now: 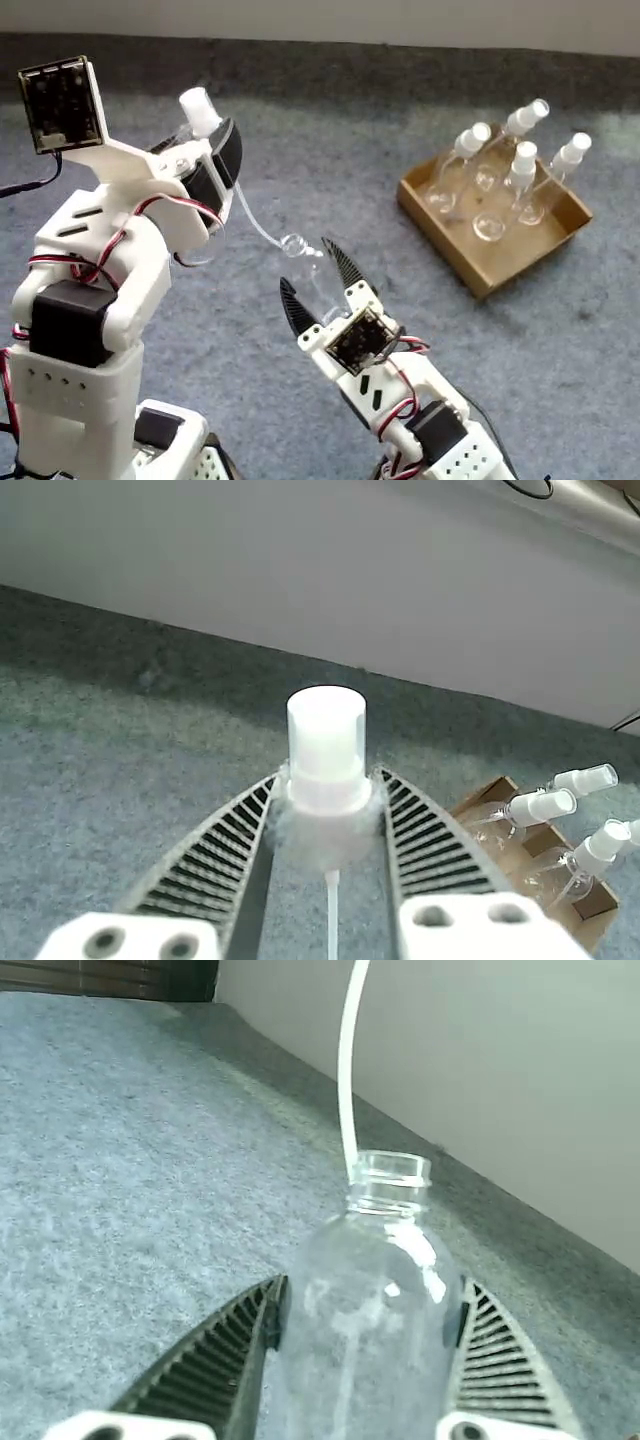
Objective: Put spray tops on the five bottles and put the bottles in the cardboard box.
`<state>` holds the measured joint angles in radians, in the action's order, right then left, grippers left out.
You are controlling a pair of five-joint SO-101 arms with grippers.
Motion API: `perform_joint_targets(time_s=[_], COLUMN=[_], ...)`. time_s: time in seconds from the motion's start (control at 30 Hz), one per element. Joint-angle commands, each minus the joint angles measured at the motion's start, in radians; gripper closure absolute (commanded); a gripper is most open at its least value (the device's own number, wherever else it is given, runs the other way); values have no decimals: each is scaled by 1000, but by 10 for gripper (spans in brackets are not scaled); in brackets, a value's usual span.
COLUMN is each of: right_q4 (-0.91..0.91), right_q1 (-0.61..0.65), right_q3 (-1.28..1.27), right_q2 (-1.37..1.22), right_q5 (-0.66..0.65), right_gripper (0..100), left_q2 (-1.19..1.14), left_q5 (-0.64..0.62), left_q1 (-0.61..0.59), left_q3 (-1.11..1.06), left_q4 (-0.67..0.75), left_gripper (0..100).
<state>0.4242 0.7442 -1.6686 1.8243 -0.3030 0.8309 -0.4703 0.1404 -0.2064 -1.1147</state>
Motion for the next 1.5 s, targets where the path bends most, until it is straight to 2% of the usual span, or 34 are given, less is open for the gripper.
perform_joint_targets(time_s=[0.0,0.13,0.27,0.43,0.67,1.0,1.13,1.3,1.47], right_q4=[-28,-31,-33,-33,-33,-33,-33,-33,-33], right_q1=[10,10,10,10,10,10,10,10,10], right_q3=[-81,-101,-111,-111,-111,-111,-111,-111,-111], right_q2=[16,16,16,16,16,16,16,16,16], right_q5=[-11,-12,-12,-12,-12,-12,-12,-12,-9], right_gripper=[796,796,796,796,796,796,796,796,796], left_q2=[5,7,2,-2,4,-1,5,7,7], left_q5=[-12,-8,-8,-11,-12,-12,-8,-6,-6], left_q1=[-10,-10,-4,-4,-1,160,225,243,243], left_q3=[7,61,116,111,24,-27,-136,-257,-275], left_q4=[77,91,38,-23,-20,-28,-21,-20,-26], left_gripper=[955,955,955,955,955,955,955,951,951])
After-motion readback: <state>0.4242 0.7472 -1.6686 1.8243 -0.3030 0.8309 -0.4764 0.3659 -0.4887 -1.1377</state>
